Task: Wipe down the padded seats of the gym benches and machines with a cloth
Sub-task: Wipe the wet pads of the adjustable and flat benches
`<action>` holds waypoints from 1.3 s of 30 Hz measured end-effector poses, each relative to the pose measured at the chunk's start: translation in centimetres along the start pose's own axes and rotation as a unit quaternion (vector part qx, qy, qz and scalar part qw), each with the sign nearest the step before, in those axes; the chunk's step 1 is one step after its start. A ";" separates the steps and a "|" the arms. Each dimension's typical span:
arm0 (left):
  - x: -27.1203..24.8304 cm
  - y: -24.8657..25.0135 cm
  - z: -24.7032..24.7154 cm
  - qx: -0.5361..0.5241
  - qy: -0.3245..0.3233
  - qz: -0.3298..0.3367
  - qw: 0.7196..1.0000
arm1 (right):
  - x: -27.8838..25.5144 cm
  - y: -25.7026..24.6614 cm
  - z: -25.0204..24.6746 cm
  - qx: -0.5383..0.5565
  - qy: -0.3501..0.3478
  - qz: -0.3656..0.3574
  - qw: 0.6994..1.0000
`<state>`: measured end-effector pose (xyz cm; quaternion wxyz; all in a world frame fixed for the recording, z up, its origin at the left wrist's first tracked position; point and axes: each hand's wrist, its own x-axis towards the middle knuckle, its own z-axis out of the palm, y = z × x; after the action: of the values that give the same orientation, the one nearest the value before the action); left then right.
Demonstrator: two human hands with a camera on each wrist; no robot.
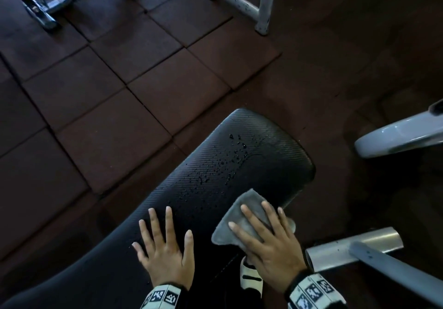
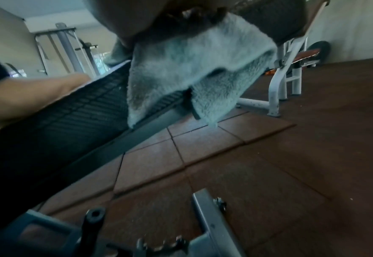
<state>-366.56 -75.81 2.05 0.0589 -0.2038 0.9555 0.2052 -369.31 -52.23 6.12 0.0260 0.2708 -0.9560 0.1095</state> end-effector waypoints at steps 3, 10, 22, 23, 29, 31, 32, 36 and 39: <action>0.0 0.0 -0.1 -0.003 0.002 0.002 1.000 | 3.5 1.2 -1.2 -0.014 0.005 -0.022 1.000; -0.1 0.0 0.0 0.003 0.002 0.000 1.000 | 8.1 8.6 -4.7 -0.027 0.026 0.150 0.988; -0.1 0.1 0.0 0.003 0.004 0.005 1.000 | -0.5 1.5 0.5 -0.023 0.021 0.019 0.999; -0.1 0.1 0.0 0.002 0.005 0.005 1.000 | -0.5 0.1 0.7 -0.016 0.012 0.029 0.999; 0.0 0.0 0.1 0.001 0.006 0.004 1.000 | 4.0 0.6 -1.0 -0.025 -0.005 -0.011 1.000; 0.0 0.0 0.0 0.001 0.006 0.004 1.000 | 5.8 2.3 -2.0 -0.038 -0.006 0.019 0.999; -0.1 0.1 0.0 0.000 0.005 0.003 1.000 | 6.6 3.3 -2.5 -0.043 -0.002 0.047 0.998; -0.1 0.0 0.0 -0.003 0.003 0.003 1.000 | 8.4 7.7 -4.4 -0.025 0.023 0.186 0.982; 0.0 0.0 0.0 0.000 -0.001 0.006 1.000 | 7.4 9.1 -4.2 0.091 0.088 0.311 0.942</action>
<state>-366.57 -75.85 2.05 0.0583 -0.1984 0.9565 0.2057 -380.41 -47.53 9.25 0.0502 -0.0496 -0.9724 0.2223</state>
